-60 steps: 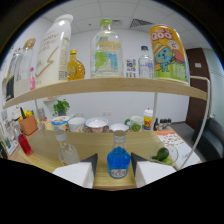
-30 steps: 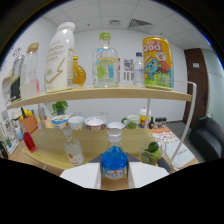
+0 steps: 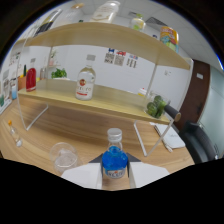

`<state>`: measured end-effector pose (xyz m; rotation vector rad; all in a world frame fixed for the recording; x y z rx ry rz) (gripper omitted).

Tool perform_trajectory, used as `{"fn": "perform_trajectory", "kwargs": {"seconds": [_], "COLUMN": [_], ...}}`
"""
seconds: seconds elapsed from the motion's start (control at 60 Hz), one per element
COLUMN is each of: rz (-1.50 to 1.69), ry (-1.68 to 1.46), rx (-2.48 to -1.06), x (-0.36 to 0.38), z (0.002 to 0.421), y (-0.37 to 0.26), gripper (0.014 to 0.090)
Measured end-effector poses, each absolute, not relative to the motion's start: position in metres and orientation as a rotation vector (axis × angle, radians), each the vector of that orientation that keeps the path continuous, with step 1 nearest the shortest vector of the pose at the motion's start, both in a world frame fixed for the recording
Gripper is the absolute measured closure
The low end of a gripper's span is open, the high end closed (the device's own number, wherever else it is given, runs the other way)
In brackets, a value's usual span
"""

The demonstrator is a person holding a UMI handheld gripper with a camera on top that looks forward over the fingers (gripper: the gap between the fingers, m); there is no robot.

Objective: Make me a cup of Mount Fuji.

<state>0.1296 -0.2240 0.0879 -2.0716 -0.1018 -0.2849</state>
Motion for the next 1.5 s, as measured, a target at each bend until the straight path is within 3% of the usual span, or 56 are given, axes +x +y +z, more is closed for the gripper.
{"fn": "perform_trajectory", "kwargs": {"seconds": [0.167, 0.467, 0.6, 0.75, 0.917, 1.233, 1.383, 1.5], "rz": [-0.654, -1.235, -1.371, -1.412, -1.272, -0.376, -0.133, -0.055], "ry": [-0.530, -1.258, -1.435, -1.487, -1.360, -0.589, -0.286, -0.142], "rx": [-1.974, -1.569, -1.422, -1.409, -1.507, -1.685, -1.767, -1.848], "x": [0.135, 0.118, 0.114, 0.115, 0.109, 0.101, 0.151, 0.197], "z": [0.098, 0.115, 0.117, 0.116, 0.123, 0.207, 0.197, 0.157], "y": [-0.216, -0.201, -0.193, -0.188, -0.194, -0.218, -0.231, -0.235], "gripper": [0.0687, 0.0688, 0.0687, 0.0686, 0.0684, 0.0680, 0.0680, 0.0681]}}
